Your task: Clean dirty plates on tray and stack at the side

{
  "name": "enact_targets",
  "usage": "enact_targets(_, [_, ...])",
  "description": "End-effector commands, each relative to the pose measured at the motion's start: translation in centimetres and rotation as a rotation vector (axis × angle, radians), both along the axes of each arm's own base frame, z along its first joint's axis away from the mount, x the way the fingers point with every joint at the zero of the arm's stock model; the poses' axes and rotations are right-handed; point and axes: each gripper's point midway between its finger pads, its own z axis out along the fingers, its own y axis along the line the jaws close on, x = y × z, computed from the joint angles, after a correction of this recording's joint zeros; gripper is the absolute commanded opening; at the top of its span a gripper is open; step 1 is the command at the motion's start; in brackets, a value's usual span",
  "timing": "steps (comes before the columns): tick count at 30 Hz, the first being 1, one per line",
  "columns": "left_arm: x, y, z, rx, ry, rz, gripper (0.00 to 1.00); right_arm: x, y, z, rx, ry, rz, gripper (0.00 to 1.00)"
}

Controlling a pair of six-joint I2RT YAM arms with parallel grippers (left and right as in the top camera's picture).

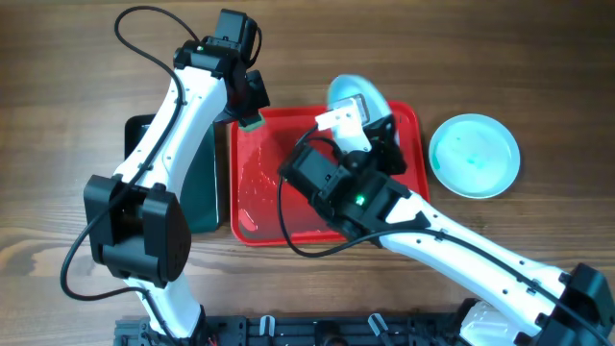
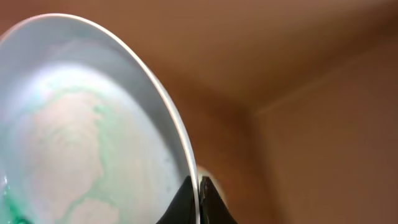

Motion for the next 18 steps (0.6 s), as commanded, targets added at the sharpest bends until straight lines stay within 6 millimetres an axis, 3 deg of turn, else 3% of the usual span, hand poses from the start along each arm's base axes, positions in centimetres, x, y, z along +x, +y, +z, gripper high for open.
enact_targets(1, [0.2, 0.0, 0.0, -0.016, 0.002, 0.017, 0.04, -1.0, 3.4, -6.4, 0.572, 0.311, -0.013, 0.04])
enact_targets(3, [0.2, 0.0, 0.0, -0.016, 0.001, 0.017, 0.04, -1.2, 2.5, -10.2, 0.791, 0.414, -0.204, 0.04])
enact_targets(8, [0.2, 0.0, 0.0, -0.016, 0.001, 0.017, 0.04, -0.9, 2.9, -18.8, 0.957, 0.604, -0.342, 0.04])
enact_targets(10, [0.2, 0.0, 0.0, -0.016, 0.001, 0.017, 0.04, -0.5, 3.9, -19.3, 1.013, 0.64, -0.321, 0.04])
enact_targets(12, [0.2, 0.0, 0.0, -0.016, 0.001, 0.016, 0.04, -0.2, 4.4, -19.3, 1.014, 0.65, -0.278, 0.25])
enact_targets(14, [0.2, 0.0, 0.0, -0.016, 0.001, 0.016, 0.04, 0.1, 6.0, -18.8, 0.985, 0.708, -0.087, 0.42])
enact_targets(16, [0.2, 0.0, 0.0, -0.016, 0.001, 0.016, 0.04, 1.5, 5.9, -17.9, 0.929, 0.723, 0.075, 0.43])
enact_targets(18, [0.2, 0.0, 0.0, -0.016, 0.001, 0.016, 0.04, 3.7, 4.5, -16.8, 0.855, 0.705, 0.239, 0.43])
